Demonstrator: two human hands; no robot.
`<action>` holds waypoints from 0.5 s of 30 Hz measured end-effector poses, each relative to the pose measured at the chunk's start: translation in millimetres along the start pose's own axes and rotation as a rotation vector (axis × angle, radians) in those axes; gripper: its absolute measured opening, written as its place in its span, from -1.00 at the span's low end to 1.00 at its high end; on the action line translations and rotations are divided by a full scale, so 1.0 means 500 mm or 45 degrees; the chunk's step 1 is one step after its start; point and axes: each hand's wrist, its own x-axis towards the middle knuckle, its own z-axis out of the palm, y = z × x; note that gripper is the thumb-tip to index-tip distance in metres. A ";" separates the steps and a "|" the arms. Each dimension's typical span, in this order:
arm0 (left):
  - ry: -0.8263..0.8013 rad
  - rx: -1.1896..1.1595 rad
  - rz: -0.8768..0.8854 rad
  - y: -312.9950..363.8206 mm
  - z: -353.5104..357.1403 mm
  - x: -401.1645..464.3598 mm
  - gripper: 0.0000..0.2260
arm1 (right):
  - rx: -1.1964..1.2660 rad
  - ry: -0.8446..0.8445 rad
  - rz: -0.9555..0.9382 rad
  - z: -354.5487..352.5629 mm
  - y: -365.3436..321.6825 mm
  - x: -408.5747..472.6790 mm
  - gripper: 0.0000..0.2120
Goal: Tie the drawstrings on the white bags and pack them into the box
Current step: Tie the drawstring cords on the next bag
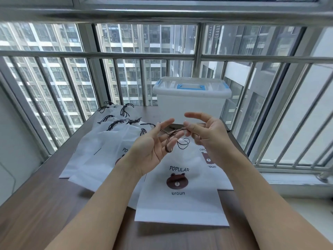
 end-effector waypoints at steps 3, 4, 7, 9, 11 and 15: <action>-0.017 -0.202 0.025 0.006 -0.005 0.001 -0.64 | -0.129 -0.201 0.141 0.002 -0.010 -0.005 -0.47; -0.039 -0.244 0.029 0.009 -0.005 -0.001 -0.65 | -0.199 -0.286 0.194 0.004 -0.010 -0.008 -0.44; -0.040 -0.051 0.102 0.015 -0.002 -0.007 -0.65 | -0.371 -0.473 0.286 0.011 -0.007 -0.018 -0.61; 0.046 0.393 0.322 0.011 -0.001 -0.006 -0.64 | -0.437 -0.461 0.291 0.015 -0.004 -0.022 -0.79; 0.122 0.773 0.647 0.000 -0.003 -0.002 -0.66 | -0.459 -0.412 0.257 0.014 0.000 -0.020 -0.88; 0.162 1.023 1.075 -0.014 -0.014 0.004 -0.71 | -0.441 -0.378 0.255 0.008 -0.001 -0.016 -0.72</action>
